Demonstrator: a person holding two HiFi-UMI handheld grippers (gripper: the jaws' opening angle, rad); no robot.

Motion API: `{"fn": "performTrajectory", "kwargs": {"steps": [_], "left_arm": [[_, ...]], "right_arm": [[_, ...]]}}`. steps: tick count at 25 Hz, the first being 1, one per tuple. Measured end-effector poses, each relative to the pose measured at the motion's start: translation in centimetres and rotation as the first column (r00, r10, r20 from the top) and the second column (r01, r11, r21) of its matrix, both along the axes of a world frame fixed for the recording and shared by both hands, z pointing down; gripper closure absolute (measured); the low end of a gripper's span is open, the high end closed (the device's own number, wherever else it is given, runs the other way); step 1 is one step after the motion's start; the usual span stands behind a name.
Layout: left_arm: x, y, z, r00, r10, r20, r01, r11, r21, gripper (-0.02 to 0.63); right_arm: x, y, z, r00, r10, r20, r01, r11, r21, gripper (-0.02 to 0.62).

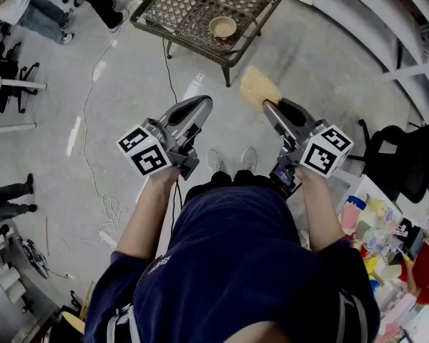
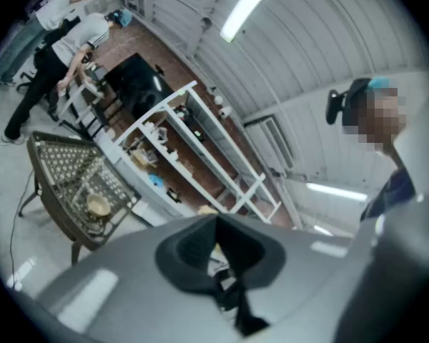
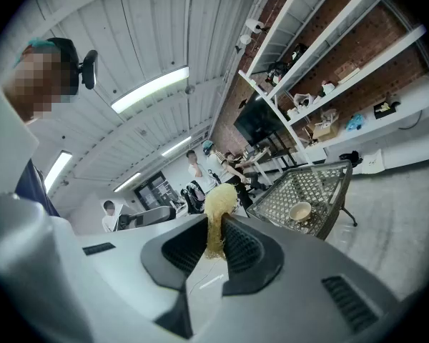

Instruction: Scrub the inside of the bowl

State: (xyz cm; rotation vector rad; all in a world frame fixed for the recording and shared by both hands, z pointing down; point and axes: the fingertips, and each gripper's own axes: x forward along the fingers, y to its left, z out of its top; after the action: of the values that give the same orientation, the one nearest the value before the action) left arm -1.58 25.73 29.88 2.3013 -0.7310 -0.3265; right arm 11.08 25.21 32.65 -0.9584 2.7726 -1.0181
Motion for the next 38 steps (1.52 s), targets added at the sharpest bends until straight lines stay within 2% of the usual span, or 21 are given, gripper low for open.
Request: {"fn": "performTrajectory", "kwargs": {"steps": [18,26,32,38], "left_arm": [[0.0,0.2,0.0,1.000,0.016,0.004,-0.016,1.000,-0.001,0.603],[-3.3,0.7,0.8,1.000,0.031,-0.001,-0.031,1.000,0.005,0.603],[-4.4,0.7,1.7,0.999,0.031,-0.014,-0.031,0.999,-0.008,0.603],[-4.3,-1.1,2.0,1.000,0.015,-0.005,-0.015,1.000,-0.014,0.603]], "right_arm": [[-0.2,0.2,0.1,1.000,-0.005,-0.013,0.005,1.000,-0.009,0.541],[-2.9,0.8,0.2,0.999,0.034,0.000,-0.034,0.999,-0.015,0.541],[-2.7,1.4,1.3,0.998,0.066,-0.018,-0.066,0.997,-0.043,0.541],[-2.2,-0.8,1.8,0.998,0.067,-0.004,-0.067,0.997,-0.049,0.541]]}}
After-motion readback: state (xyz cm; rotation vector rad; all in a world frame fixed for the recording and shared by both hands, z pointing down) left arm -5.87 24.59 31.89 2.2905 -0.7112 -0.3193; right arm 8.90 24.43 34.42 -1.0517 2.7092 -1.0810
